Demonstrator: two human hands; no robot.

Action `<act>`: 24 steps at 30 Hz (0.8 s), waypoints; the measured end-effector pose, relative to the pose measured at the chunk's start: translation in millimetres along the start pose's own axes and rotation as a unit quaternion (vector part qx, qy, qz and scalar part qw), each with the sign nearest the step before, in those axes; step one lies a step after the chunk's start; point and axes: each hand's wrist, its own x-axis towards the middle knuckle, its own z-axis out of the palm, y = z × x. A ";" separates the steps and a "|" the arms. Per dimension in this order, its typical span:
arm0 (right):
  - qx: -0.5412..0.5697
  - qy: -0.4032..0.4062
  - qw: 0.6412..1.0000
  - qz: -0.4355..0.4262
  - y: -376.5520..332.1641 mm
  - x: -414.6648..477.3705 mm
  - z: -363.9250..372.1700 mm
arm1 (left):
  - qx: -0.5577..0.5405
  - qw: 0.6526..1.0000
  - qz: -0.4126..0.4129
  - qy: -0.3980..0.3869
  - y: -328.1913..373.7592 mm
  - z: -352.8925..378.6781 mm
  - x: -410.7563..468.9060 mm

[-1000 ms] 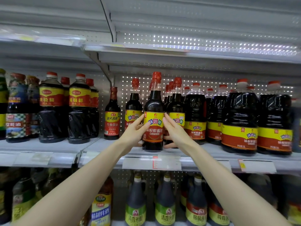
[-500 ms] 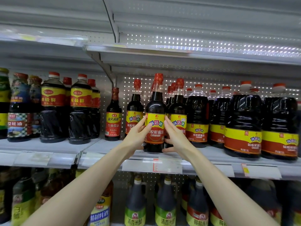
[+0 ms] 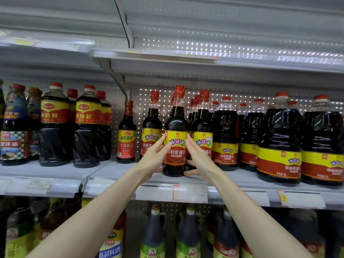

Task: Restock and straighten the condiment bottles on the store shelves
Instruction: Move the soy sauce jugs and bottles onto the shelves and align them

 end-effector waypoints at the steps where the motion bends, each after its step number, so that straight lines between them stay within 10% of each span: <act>1: -0.001 0.000 1.000 0.000 0.7 0.8 -0.2 | -0.001 1.000 -0.001 0.001 -0.1 0.1 0.8; 24: 0.011 0.002 1.000 0.003 5.2 14.7 -1.3 | -0.008 1.000 -0.015 -0.020 -5.3 -0.1 12.4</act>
